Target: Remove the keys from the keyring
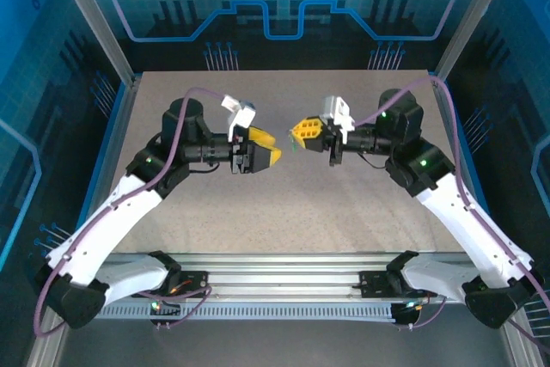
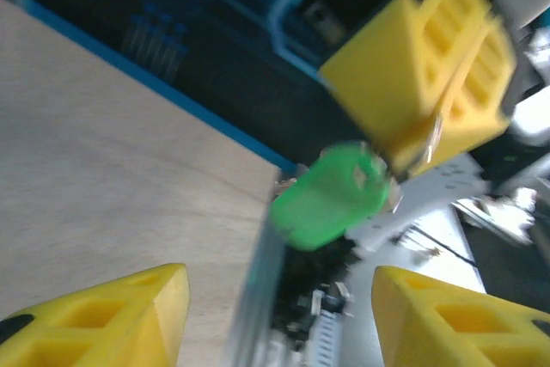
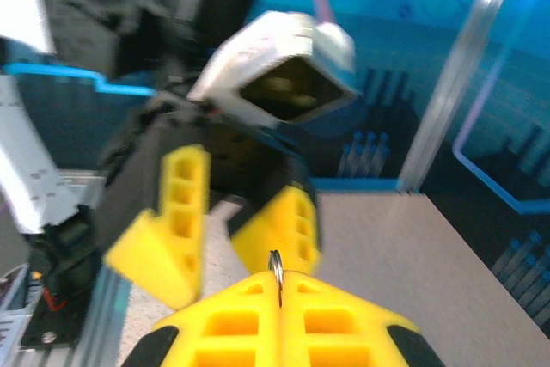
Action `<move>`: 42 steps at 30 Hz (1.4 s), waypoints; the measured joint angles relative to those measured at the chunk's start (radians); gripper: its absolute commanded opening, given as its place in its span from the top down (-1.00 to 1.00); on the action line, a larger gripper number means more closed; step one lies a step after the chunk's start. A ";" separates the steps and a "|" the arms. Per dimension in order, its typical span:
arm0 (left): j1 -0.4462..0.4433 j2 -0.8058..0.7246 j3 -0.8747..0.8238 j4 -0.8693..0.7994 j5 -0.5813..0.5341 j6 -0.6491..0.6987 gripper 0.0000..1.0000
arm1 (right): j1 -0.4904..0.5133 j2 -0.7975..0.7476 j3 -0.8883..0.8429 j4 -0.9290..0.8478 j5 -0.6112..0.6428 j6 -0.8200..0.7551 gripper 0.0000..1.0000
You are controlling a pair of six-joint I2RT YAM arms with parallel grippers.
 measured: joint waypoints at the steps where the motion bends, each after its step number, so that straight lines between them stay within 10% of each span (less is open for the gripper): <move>1: 0.001 -0.021 -0.018 0.006 -0.043 0.000 -0.27 | -0.002 0.025 0.035 -0.038 0.032 0.003 1.00; 17: -0.064 -0.147 -0.323 0.315 -0.362 0.123 -0.50 | -0.004 0.175 0.159 -0.282 0.195 0.097 1.00; 28: -0.079 -0.129 -0.333 0.415 -0.348 0.228 -0.82 | -0.004 0.175 0.159 -0.274 0.144 0.147 1.00; 42: -0.079 -0.024 -0.224 0.390 -0.241 0.260 -0.50 | -0.004 0.189 0.172 -0.259 0.034 0.195 1.00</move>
